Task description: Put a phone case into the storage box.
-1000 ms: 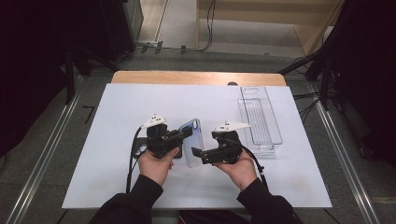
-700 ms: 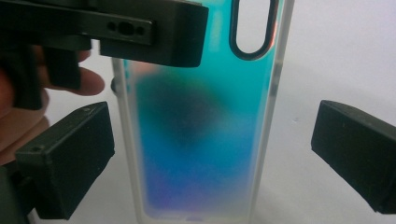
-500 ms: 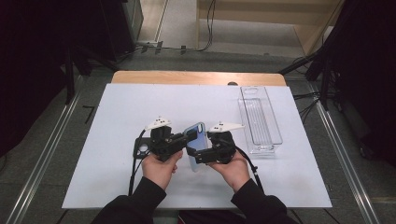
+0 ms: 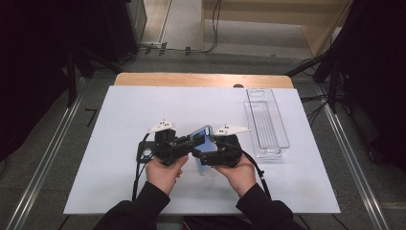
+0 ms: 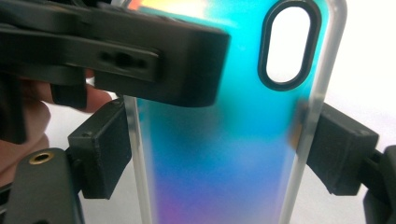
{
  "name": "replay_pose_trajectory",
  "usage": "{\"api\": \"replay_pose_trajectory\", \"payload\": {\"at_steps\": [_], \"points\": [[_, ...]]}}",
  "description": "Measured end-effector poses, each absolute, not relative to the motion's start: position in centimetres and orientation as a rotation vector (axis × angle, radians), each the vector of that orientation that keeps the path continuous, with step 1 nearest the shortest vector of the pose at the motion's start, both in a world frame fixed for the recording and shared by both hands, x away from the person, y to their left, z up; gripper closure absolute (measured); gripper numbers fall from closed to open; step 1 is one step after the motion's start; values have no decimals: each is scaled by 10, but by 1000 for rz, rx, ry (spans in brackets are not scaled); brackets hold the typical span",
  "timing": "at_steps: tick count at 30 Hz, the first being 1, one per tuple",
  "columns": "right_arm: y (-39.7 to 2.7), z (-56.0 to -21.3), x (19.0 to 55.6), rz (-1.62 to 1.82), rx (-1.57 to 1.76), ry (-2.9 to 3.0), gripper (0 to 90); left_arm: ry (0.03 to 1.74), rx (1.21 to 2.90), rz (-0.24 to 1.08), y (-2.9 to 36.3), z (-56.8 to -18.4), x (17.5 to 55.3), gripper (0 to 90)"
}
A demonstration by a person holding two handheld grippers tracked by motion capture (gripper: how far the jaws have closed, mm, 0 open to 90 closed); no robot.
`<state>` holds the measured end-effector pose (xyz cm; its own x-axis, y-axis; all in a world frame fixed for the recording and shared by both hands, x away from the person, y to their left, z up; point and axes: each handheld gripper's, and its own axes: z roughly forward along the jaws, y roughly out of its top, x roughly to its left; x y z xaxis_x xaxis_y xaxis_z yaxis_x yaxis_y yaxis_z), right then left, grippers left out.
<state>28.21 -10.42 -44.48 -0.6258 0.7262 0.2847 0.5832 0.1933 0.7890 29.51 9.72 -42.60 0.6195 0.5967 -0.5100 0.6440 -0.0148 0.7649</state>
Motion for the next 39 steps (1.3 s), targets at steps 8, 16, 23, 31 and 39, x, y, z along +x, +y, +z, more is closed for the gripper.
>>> {"api": "replay_pose_trajectory", "payload": {"at_steps": [8, 16, 23, 31, 39], "points": [[-119, -448, 288, 1378, 1299, 2296, 153, 1045, 1712, -125, 102, -424, 300, 475], [-135, -446, 294, 1374, 1319, 2283, 153, 1017, 1782, -150, 110, -420, 301, 413], [-142, -444, 295, 1368, 1270, 2318, 153, 934, 1802, -174, 126, -417, 303, 374], [-148, -441, 295, 1400, 1254, 2327, 153, 840, 1897, -260, 139, -421, 309, 337], [-150, -438, 295, 1411, 1231, 2334, 153, 726, 2077, -201, 141, -431, 299, 337]]}}
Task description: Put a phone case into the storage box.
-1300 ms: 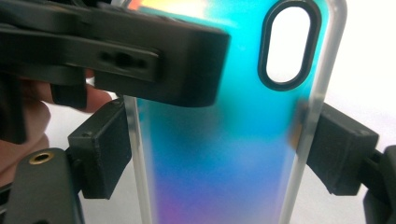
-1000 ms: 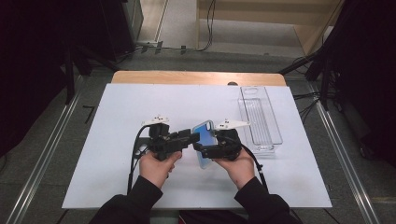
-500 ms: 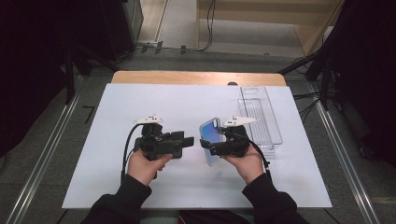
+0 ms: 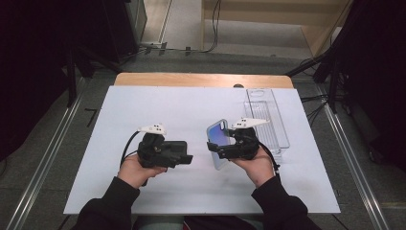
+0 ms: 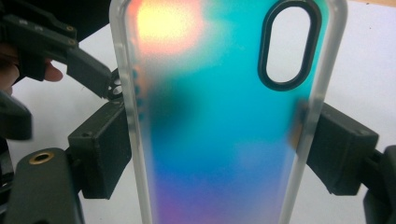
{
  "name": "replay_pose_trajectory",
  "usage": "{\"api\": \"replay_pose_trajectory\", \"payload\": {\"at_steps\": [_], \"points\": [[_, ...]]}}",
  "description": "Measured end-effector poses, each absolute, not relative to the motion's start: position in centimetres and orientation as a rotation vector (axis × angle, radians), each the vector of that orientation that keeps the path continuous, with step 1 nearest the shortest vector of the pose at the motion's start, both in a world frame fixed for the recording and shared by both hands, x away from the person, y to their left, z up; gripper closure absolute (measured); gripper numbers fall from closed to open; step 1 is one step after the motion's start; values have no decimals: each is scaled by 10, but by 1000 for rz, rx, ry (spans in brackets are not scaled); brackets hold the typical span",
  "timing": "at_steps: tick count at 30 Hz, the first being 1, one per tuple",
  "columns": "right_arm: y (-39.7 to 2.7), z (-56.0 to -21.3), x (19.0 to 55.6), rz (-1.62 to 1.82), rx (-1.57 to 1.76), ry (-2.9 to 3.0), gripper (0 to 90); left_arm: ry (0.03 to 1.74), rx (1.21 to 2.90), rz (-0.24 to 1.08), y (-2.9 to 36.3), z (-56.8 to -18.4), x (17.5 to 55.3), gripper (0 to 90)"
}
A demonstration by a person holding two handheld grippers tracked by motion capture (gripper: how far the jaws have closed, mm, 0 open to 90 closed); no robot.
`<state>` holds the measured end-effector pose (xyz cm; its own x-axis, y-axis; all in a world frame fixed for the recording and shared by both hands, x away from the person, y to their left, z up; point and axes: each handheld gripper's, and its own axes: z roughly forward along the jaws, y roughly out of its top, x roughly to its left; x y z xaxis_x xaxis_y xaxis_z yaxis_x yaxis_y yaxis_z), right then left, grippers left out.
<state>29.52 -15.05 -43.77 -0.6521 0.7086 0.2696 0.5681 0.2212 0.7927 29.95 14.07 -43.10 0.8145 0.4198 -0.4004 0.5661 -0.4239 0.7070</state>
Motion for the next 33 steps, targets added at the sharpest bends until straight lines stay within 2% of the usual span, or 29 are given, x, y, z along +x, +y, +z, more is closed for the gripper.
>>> {"api": "replay_pose_trajectory", "payload": {"at_steps": [4, 14, 16, 24, 26, 33], "points": [[-150, -437, 295, 1415, 1220, 2342, 153, 707, 2106, -208, 146, -437, 294, 337], [-149, -439, 295, 1380, 1203, 2356, 153, 715, 2174, -111, 167, -449, 285, 334], [-150, -439, 295, 1385, 1203, 2354, 153, 717, 2170, -101, 171, -451, 283, 306], [-157, -436, 294, 1392, 1226, 2336, 153, 762, 2169, -73, 184, -454, 277, 305], [-158, -436, 294, 1385, 1231, 2331, 153, 790, 2173, -71, 185, -455, 277, 273], [-163, -432, 294, 1381, 1254, 2318, 153, 816, 2170, -70, 190, -458, 274, 271]]}}
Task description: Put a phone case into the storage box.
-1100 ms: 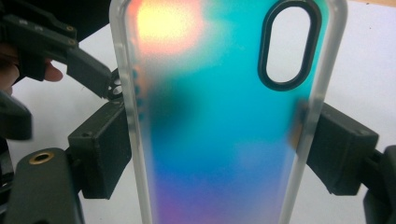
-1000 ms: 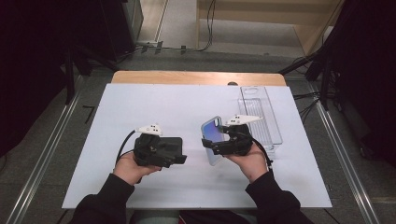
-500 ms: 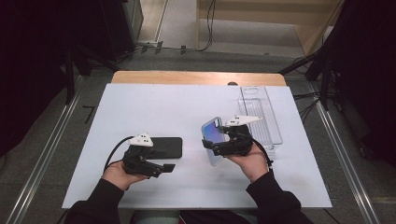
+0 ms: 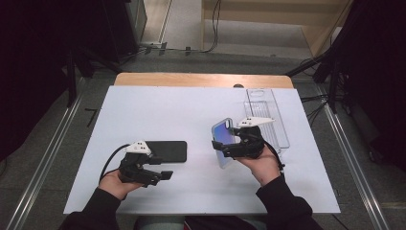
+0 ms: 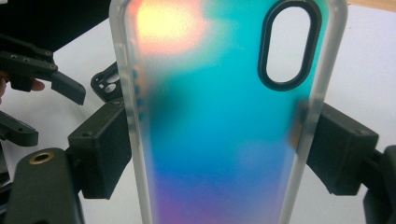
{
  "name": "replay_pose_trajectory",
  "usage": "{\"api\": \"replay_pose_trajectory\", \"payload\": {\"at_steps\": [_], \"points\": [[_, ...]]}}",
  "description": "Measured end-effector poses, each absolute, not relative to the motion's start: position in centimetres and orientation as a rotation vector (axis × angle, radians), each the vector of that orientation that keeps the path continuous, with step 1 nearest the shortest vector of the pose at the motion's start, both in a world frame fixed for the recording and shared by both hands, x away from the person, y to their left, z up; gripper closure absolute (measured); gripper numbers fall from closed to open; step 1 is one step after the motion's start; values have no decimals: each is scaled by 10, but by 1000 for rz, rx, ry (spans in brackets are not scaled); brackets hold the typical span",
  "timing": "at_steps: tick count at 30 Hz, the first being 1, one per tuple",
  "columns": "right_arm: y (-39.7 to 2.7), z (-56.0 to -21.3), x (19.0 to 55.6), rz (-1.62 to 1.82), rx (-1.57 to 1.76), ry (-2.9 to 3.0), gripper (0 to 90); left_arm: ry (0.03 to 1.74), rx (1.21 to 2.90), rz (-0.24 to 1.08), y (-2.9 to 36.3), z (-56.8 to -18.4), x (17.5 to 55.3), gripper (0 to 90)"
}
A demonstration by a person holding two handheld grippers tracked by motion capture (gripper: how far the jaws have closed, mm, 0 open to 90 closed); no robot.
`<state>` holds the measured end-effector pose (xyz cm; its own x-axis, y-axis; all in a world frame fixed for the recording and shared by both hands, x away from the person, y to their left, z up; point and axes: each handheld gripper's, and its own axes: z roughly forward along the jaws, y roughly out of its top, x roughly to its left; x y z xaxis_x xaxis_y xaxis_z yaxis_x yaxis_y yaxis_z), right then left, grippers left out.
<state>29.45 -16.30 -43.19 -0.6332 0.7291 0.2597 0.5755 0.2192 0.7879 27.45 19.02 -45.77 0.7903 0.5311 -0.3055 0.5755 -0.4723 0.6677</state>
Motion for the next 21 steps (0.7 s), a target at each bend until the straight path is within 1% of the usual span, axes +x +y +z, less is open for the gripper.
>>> {"api": "replay_pose_trajectory", "payload": {"at_steps": [14, 21], "points": [[-176, -419, 298, 1372, 1281, 2245, 153, 871, 2147, -32, 199, -457, 272, 271], [-185, -409, 303, 1392, 1290, 2192, 153, 893, 2131, -41, 202, -458, 269, 271]]}}
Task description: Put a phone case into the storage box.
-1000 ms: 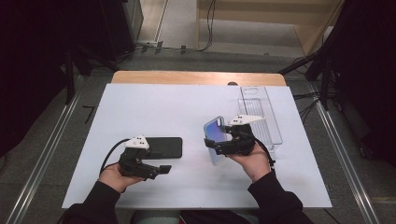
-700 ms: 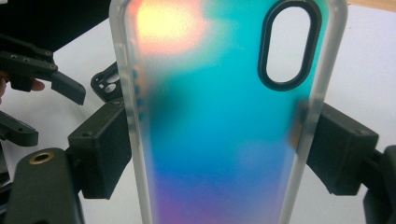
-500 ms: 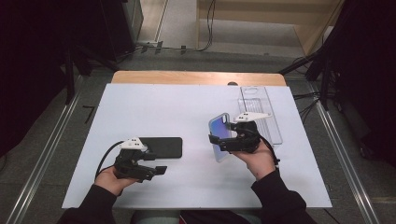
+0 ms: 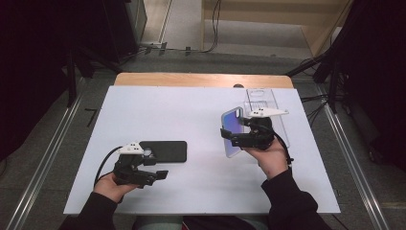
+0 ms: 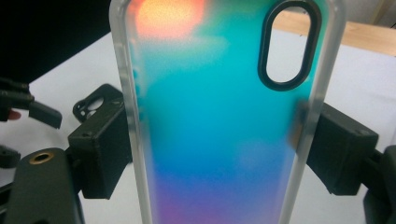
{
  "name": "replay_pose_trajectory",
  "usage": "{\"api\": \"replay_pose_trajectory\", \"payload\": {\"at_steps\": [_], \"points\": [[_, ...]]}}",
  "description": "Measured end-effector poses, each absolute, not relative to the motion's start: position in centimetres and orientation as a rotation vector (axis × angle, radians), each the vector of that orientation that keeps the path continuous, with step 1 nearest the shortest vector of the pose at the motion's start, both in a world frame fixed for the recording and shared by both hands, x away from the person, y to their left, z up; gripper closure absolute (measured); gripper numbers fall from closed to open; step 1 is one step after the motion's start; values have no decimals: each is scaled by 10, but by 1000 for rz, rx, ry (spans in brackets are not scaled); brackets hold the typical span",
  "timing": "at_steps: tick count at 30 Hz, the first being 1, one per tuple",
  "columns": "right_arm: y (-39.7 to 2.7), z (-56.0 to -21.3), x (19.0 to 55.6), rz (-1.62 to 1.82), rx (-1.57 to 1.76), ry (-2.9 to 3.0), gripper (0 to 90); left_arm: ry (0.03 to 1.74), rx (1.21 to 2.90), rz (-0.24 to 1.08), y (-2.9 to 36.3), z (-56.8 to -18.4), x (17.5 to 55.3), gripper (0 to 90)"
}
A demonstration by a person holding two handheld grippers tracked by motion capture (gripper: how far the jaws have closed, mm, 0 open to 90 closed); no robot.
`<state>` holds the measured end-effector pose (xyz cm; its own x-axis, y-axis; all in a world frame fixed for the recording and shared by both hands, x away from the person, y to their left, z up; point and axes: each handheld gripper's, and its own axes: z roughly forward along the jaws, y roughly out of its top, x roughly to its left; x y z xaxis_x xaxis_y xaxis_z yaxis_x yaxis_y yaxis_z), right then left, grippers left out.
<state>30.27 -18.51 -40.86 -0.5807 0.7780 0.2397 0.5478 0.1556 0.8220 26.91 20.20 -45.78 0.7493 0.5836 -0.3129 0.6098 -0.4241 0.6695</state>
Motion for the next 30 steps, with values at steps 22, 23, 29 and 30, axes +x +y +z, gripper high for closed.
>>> {"api": "replay_pose_trajectory", "payload": {"at_steps": [22, 23, 29, 30], "points": [[-239, -390, 326, 1351, 1388, 1964, 153, 936, 2102, -54, 210, -458, 271, 272], [-243, -390, 328, 1351, 1394, 1951, 153, 937, 2099, -53, 211, -458, 271, 272], [-259, -390, 344, 1294, 1422, 1916, 153, 935, 2106, -56, 210, -459, 271, 273], [-261, -390, 346, 1294, 1430, 1907, 152, 934, 2106, -57, 210, -459, 271, 272]]}}
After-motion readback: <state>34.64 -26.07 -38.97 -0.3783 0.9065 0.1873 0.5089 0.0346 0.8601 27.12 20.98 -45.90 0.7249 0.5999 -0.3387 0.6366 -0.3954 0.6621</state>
